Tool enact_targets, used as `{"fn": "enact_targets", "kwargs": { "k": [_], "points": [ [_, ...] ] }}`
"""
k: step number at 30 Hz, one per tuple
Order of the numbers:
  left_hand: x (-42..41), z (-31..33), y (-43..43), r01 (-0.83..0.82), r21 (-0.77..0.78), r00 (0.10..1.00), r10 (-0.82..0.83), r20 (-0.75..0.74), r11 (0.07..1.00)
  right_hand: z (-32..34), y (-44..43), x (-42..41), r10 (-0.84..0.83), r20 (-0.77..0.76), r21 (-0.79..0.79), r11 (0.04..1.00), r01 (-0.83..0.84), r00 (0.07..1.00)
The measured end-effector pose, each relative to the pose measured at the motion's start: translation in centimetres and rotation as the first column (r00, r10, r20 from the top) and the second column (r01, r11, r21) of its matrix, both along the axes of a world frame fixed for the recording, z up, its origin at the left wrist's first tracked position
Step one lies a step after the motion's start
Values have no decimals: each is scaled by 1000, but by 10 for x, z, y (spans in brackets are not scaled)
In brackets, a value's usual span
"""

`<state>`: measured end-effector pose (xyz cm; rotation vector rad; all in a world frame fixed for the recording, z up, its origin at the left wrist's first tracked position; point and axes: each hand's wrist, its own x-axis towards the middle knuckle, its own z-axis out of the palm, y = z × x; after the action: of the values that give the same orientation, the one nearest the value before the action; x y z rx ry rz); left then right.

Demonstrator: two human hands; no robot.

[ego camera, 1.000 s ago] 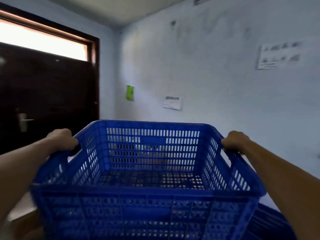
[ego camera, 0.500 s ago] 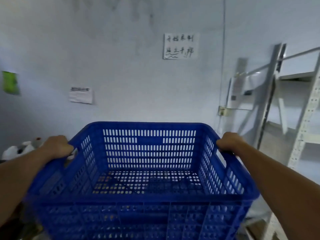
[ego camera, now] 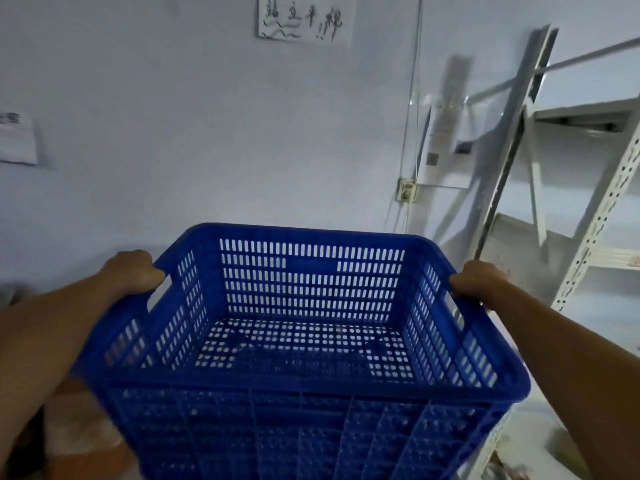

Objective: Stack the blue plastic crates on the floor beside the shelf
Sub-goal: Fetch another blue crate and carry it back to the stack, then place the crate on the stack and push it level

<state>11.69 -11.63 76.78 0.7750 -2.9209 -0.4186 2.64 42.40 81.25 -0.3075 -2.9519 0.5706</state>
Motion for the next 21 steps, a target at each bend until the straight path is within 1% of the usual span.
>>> {"fn": "enact_targets", "kwargs": {
  "k": [6, 10, 16, 21],
  "points": [
    [-111, -28, 9, 19, 23, 1000, -19, 16, 1000, -50, 16, -99, -44, 40, -43, 998, 46, 998],
    [-182, -61, 13, -11, 29, 998, 9, 61, 1000, -88, 21, -176, -24, 107, -51, 998, 29, 994],
    [-268, -127, 6, -68, 66, 990, 59, 124, 995, -155, 16, -292, 18, 180, -22, 1000, -14, 984],
    [-310, -192, -13, -123, 105, 982, 105, 158, 987, -216, -1, -357, 56, 233, 19, 998, -62, 971]
  ]
}}
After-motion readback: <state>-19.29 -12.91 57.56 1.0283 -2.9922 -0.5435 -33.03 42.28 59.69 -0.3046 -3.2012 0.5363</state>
